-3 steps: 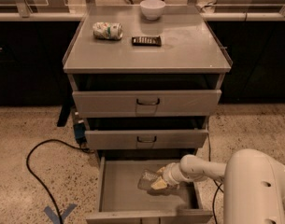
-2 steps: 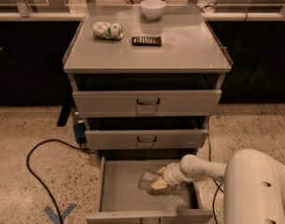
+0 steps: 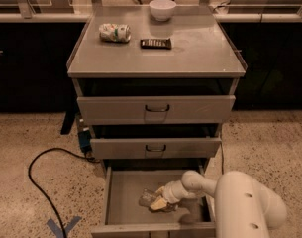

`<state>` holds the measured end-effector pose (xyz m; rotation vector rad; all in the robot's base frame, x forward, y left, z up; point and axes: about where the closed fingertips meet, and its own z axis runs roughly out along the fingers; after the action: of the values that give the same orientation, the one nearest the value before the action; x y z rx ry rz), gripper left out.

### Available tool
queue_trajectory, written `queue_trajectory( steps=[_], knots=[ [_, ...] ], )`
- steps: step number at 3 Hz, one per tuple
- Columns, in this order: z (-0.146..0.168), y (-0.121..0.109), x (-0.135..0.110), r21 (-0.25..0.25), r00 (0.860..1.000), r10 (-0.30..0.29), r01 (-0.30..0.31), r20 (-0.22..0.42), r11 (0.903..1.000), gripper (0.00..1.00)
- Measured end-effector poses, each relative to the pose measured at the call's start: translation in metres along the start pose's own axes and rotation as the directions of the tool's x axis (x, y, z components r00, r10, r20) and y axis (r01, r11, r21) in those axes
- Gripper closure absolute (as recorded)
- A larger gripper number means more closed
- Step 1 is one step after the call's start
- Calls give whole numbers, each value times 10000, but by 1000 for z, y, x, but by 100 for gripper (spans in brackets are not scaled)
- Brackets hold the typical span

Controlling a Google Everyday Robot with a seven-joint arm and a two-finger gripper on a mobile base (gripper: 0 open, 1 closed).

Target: Place water bottle into bottom drawer

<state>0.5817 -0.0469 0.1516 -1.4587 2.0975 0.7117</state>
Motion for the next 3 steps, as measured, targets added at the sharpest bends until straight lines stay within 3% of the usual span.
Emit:
queue_trajectory(
  steps=[1, 3],
  knots=[
    [49, 11, 18, -1017, 9996, 139, -164, -256, 9947, 100],
    [46, 12, 15, -1018, 9996, 139, -164, -255, 9947, 59]
  ],
)
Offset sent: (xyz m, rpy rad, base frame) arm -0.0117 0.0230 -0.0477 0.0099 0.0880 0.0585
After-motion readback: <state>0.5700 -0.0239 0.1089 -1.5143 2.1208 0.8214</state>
